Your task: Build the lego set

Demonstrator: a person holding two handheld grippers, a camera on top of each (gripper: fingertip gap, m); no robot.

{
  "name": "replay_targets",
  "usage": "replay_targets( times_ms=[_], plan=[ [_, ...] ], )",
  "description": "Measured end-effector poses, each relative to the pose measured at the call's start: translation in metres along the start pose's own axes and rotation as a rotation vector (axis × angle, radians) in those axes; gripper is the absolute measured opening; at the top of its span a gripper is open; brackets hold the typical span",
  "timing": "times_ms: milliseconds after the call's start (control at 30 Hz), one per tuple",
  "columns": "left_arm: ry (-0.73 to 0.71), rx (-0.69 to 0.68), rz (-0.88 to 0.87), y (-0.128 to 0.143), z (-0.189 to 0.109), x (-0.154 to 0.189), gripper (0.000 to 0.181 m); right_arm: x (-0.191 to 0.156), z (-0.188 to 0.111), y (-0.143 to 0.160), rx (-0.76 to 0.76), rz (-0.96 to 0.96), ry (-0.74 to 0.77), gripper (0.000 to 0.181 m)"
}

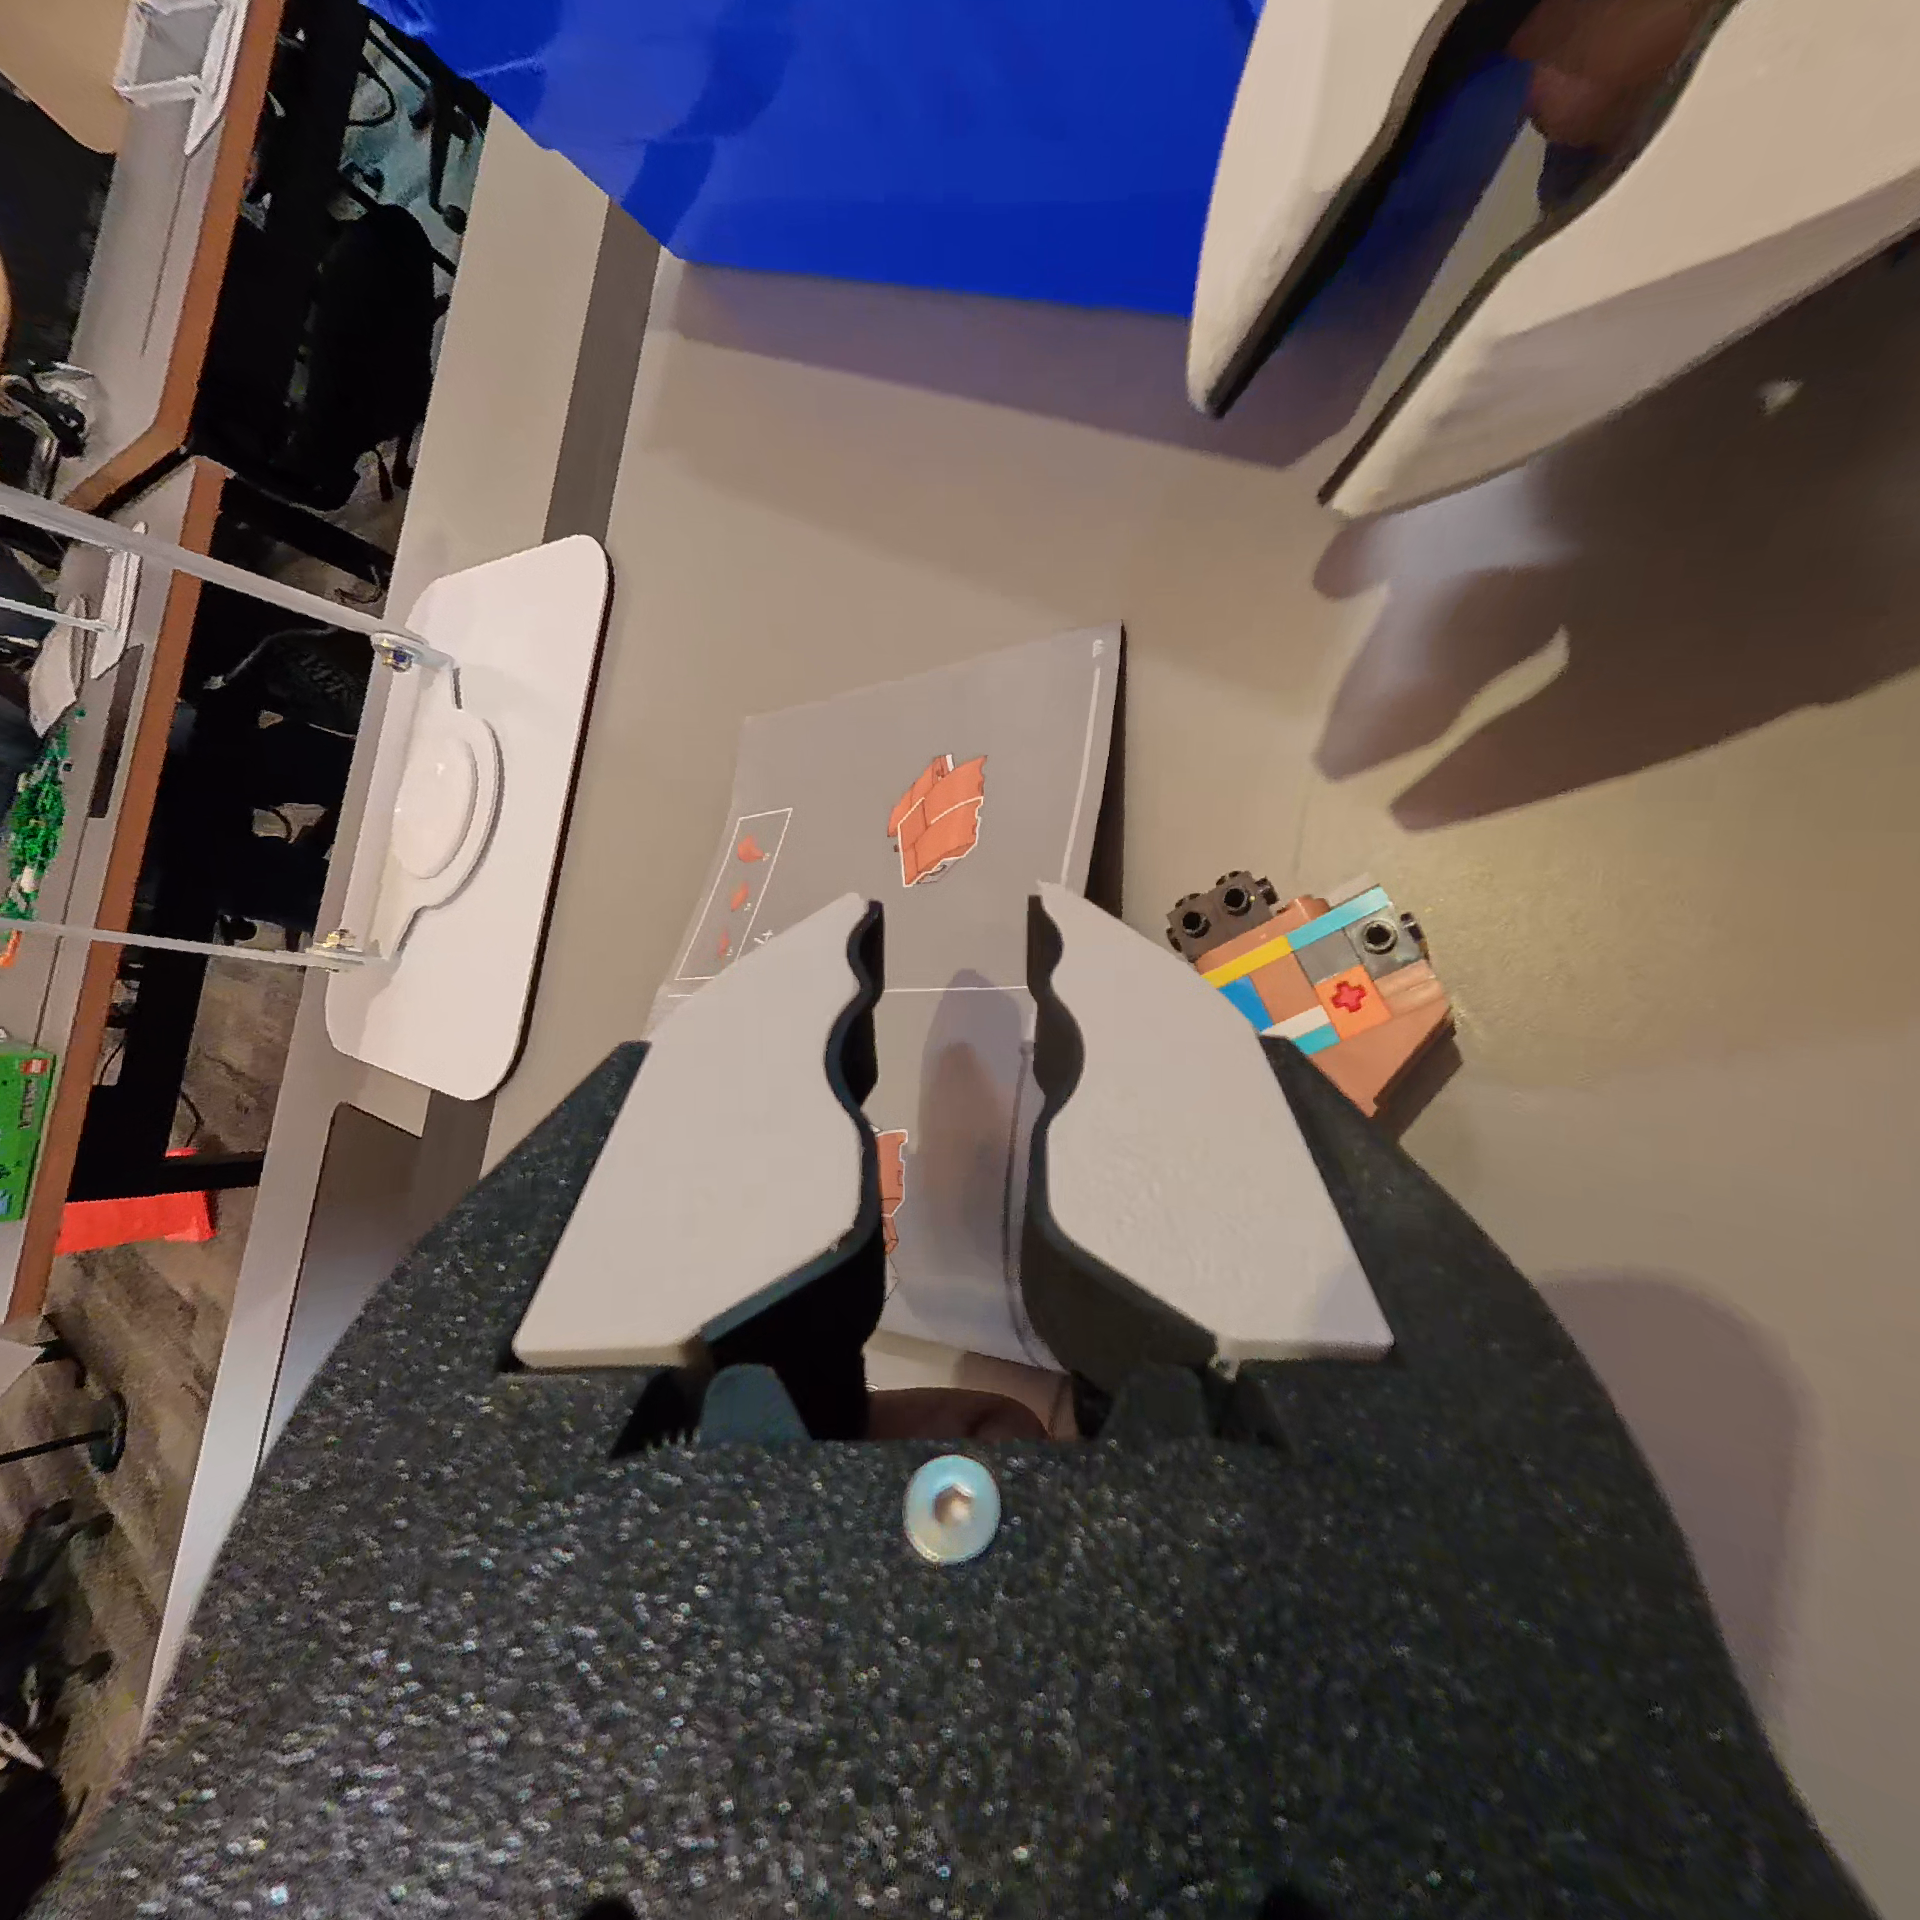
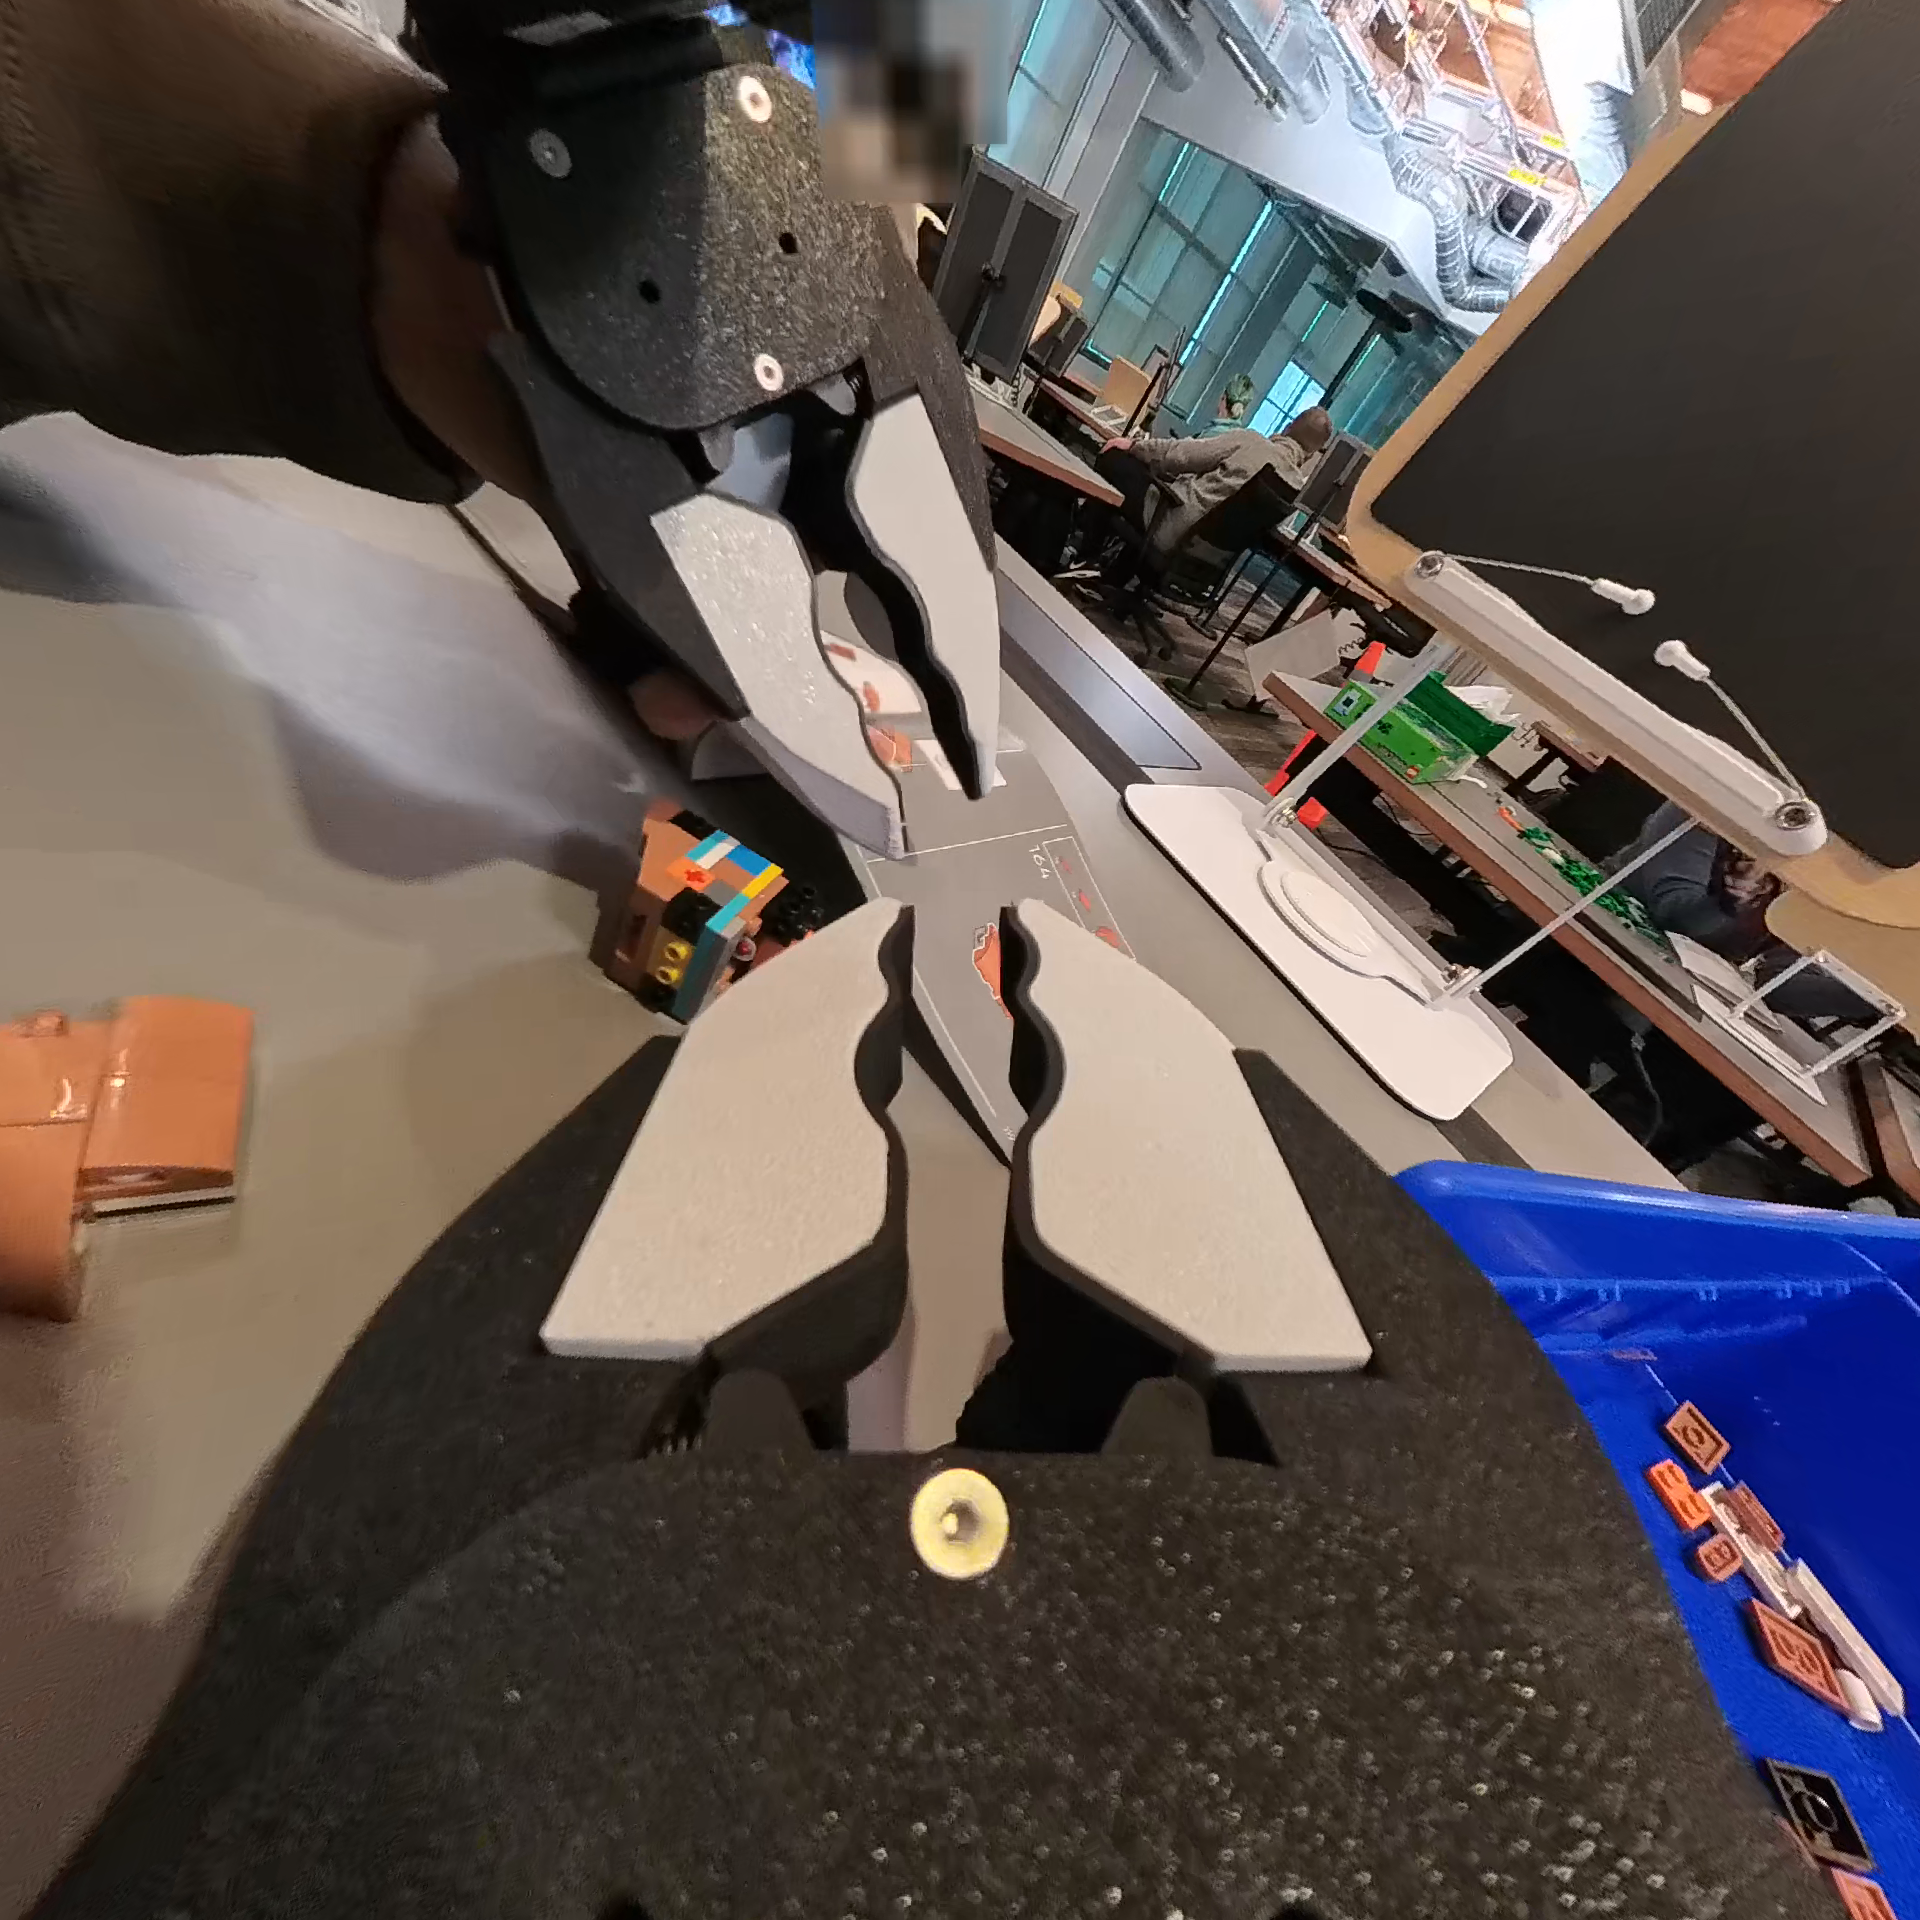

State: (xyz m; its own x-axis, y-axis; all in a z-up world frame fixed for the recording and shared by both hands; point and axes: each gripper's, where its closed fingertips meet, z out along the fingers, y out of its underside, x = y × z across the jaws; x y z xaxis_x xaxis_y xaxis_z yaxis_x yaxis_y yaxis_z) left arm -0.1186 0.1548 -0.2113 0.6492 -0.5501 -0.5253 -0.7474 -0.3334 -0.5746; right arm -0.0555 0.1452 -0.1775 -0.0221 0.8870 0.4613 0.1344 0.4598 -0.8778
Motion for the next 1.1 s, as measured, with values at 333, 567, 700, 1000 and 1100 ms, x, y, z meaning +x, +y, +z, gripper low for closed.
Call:
replay_targets(
  times_ms=[333, 567, 700, 1000, 1100],
  plan=[
    [0.024, -0.021, -0.042, 0.004, -0.003, -0.001, 0.026, -0.004, 0.002, 0.002, -0.017, -0.039, -0.002, 0.016],
    [0.053, -0.098, 0.013, 0.014, 0.005, 0.008, 0.024, -0.005, 0.002, 0.001, -0.013, -0.052, -0.004, 0.016],
    [0.051, -0.127, 0.022, 0.021, 0.005, 0.008, 0.019, -0.006, 0.002, 0.003, -0.02, -0.07, -0.003, 0.016],
    [0.133, -0.168, 0.038, 0.029, -0.004, 0.018, 0.014, -0.007, 0.003, 0.004, -0.03, -0.086, -0.003, 0.016],
    [0.146, -0.175, 0.054, 0.031, -0.005, 0.02, 0.015, -0.008, 0.003, 0.005, -0.032, -0.093, -0.004, 0.016]
  ],
)
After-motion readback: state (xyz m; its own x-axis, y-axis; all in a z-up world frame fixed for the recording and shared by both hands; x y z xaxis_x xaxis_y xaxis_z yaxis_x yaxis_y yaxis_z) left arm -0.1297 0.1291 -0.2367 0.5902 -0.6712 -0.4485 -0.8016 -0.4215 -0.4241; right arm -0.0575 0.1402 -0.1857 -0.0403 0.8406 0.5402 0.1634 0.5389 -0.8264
